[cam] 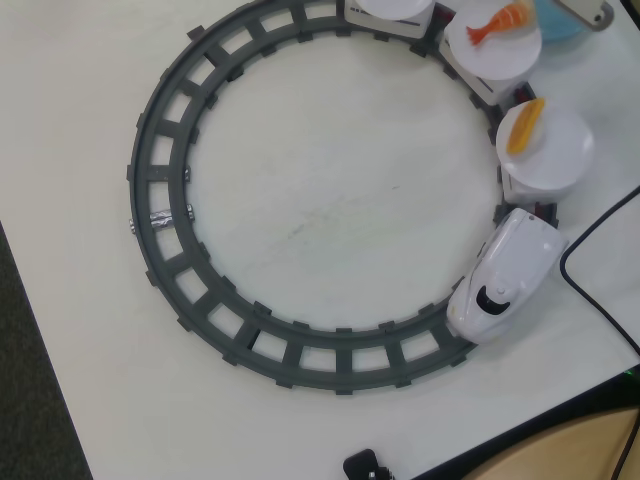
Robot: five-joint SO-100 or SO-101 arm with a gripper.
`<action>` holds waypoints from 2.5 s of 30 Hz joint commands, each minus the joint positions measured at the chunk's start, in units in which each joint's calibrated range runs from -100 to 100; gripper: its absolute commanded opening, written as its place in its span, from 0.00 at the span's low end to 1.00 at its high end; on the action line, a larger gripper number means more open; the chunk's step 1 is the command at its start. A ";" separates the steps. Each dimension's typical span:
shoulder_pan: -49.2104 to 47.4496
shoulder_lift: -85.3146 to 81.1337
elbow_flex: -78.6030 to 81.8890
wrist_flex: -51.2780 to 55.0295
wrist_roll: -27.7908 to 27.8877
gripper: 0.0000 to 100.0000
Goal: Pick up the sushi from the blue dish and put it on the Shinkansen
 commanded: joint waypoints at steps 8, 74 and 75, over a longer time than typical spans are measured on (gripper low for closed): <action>-6.05 -9.99 15.13 -9.62 -0.23 0.02; -12.47 -9.57 22.58 -14.24 -3.59 0.02; -12.47 -8.99 22.58 -14.24 -3.59 0.02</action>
